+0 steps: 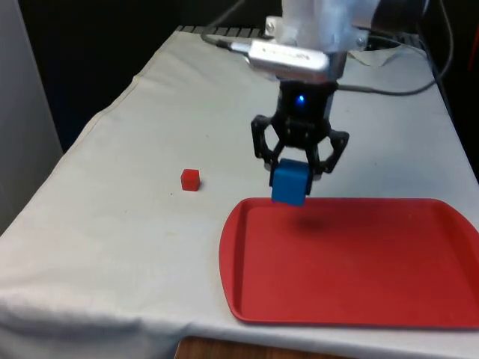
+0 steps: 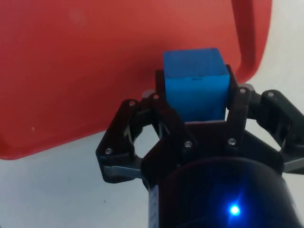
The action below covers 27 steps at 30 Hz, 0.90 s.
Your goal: Pick up the largest block and place it onto the tray.
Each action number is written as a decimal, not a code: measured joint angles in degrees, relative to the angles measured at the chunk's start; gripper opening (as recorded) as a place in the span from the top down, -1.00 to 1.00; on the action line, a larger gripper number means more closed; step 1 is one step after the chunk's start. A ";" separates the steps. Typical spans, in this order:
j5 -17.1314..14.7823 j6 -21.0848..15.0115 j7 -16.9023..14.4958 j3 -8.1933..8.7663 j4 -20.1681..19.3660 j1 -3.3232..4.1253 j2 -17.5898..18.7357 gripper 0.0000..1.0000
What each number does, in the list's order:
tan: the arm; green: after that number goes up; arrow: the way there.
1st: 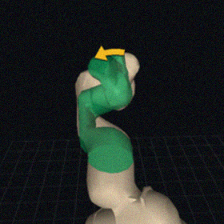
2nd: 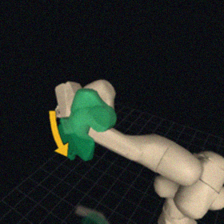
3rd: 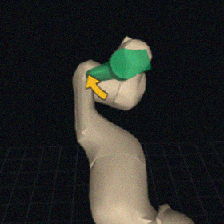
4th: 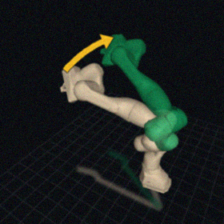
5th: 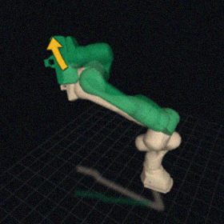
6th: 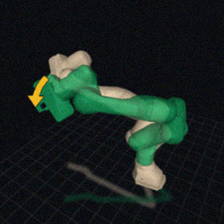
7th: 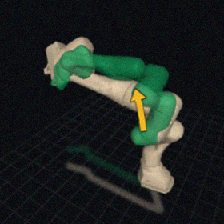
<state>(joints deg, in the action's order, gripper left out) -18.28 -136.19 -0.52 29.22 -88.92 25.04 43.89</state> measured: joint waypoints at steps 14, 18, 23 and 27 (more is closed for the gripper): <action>-1.20 -0.23 1.55 -0.92 8.37 -0.29 9.22 1.00; -1.78 -0.17 1.55 -0.92 10.08 -0.46 10.89 1.00; -1.78 0.00 1.55 -0.86 11.17 -0.57 11.57 0.49; -1.78 0.00 1.55 -0.86 11.23 -0.57 11.57 -0.50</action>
<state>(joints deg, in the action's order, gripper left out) -20.05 -136.19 1.03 28.36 -77.69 24.47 55.46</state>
